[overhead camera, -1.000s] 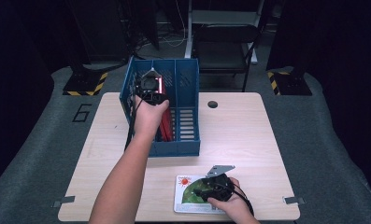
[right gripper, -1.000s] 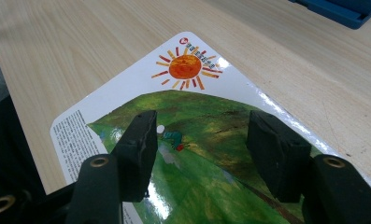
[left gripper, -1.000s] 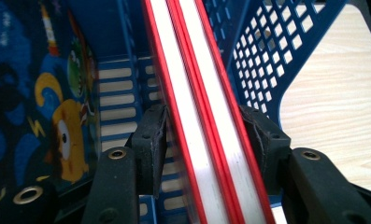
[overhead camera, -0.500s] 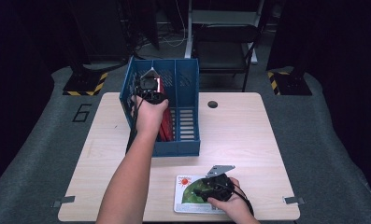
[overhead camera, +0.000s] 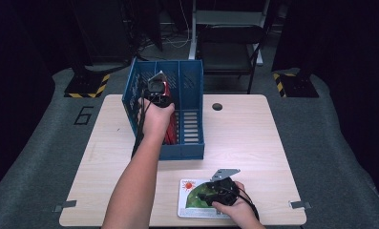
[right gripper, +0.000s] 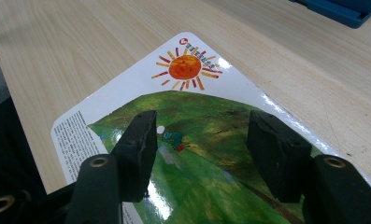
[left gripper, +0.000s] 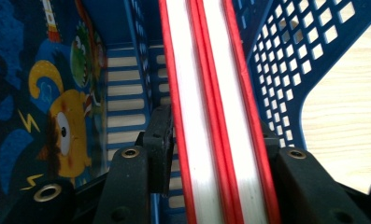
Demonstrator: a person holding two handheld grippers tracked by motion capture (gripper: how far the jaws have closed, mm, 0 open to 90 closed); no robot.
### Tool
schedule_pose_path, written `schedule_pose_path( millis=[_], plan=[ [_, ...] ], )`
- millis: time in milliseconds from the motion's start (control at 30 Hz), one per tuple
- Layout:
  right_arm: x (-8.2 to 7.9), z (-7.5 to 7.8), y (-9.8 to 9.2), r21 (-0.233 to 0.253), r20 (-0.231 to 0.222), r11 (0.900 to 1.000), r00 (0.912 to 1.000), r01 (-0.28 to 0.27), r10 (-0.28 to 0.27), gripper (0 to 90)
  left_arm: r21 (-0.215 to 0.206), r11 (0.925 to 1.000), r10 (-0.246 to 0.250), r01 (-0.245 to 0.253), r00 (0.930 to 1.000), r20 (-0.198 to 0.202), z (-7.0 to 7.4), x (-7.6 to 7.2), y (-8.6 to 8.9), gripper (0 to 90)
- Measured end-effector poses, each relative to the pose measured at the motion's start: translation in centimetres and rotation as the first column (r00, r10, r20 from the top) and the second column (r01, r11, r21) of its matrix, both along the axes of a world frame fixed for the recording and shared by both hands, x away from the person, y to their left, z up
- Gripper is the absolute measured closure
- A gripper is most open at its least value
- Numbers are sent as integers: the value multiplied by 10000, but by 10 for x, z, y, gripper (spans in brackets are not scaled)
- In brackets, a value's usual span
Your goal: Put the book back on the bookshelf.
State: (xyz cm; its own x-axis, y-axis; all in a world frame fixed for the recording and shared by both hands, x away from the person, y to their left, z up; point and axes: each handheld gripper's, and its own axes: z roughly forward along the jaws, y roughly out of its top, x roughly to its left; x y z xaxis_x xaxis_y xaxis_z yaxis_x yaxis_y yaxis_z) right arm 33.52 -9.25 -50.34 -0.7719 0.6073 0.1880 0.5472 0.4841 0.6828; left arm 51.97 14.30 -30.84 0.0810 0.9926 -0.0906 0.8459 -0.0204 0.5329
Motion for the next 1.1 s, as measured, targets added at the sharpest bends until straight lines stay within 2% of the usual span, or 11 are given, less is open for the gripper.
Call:
schedule_pose_path(
  millis=[133, 200, 267, 367, 600, 667, 767, 1100],
  plan=[
    [0, 0, 0, -28, 24, 10000, 10000, -5, 5, 424, 17, 9999, 123, -123, 9999, -30, 0, 1, 0, 635],
    [0, 0, 0, 55, 63, 10000, 10000, 72, -73, 425, 225, 9997, 124, -123, 9999, -61, 1, 2, -2, 642],
    [0, 0, -1, 67, 64, 9999, 9999, 79, -79, 425, 263, 9996, 114, -111, 9998, -138, 2, 3, -3, 650],
    [0, 0, -1, 111, 0, 9999, 9999, 106, -106, 425, 109, 9999, 92, -90, 9998, -160, 2, 4, -3, 669],
    [0, -1, -1, 127, 33, 9998, 9999, 140, -141, 425, 283, 9996, 6, 3, 9995, -324, 4, 7, -7, 681],
    [0, -1, -1, 90, 59, 9998, 9998, 183, -184, 425, 270, 9996, 22, -13, 9994, -336, 4, 7, -7, 682],
    [0, 0, -1, 142, -143, 9998, 9998, 134, -132, 425, 166, 9999, 16, -10, 9993, -362, 5, 9, -4, 684],
    [0, 0, -2, 154, -160, 9998, 9998, 115, -113, 425, 38, 10000, 55, -54, 9995, -318, 6, 14, -1, 689]
  ],
)
